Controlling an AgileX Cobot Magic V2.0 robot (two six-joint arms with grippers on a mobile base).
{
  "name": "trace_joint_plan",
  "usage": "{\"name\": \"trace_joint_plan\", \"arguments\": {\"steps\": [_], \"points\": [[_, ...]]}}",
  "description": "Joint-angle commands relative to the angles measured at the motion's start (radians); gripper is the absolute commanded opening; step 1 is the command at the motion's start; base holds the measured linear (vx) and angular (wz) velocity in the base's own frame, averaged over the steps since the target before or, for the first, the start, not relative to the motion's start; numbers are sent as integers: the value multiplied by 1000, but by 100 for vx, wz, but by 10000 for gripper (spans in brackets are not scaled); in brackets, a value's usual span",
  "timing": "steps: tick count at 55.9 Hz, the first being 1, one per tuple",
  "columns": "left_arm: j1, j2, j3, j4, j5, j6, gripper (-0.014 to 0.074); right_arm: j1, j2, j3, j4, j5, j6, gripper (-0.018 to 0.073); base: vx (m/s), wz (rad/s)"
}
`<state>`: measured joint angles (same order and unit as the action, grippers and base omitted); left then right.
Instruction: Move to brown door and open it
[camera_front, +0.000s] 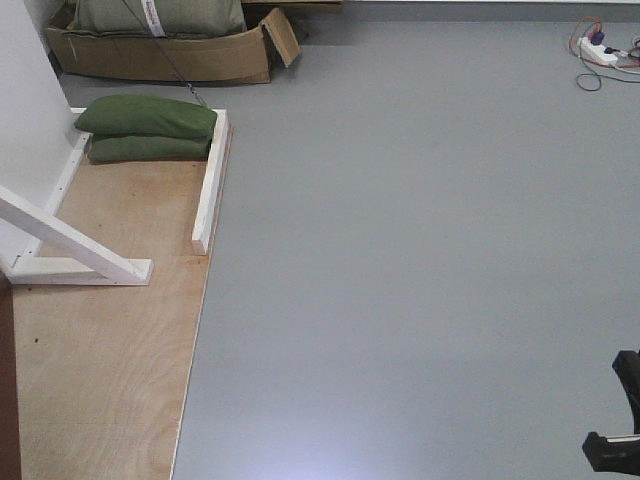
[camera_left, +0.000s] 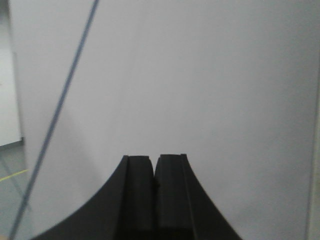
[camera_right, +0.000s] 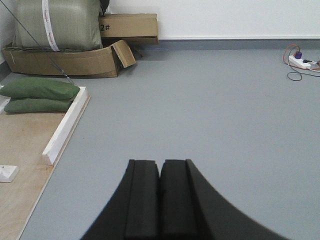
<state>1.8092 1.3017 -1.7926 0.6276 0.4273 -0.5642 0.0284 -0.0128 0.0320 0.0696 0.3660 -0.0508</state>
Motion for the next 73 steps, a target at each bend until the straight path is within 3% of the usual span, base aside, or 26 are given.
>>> {"name": "trace_joint_plan", "arguments": {"steps": [1,11,18,24,37,73], "points": [[-1,6,-23,-112,-186,-7,-6,-1,-6,4,-3,-76,-6,0,0,0],[-3,44,-23,-307,-349,-5,-6,-1,-6,4,-3,-76,-6,0,0,0],[-8,49,-23,-344,-398,-5,-6,-1,-6,4,-3,-76,-6,0,0,0],[-62,60,-23,-385,-405,-5,-6,-1,-6,4,-3,-76,-6,0,0,0],[-199,70,-23,-386,-396,-5,-6,-1,-6,4,-3,-76,-6,0,0,0],[-425,8,-23,-386,-326,-5,-6,-1,-6,4,-3,-76,-6,0,0,2]]}}
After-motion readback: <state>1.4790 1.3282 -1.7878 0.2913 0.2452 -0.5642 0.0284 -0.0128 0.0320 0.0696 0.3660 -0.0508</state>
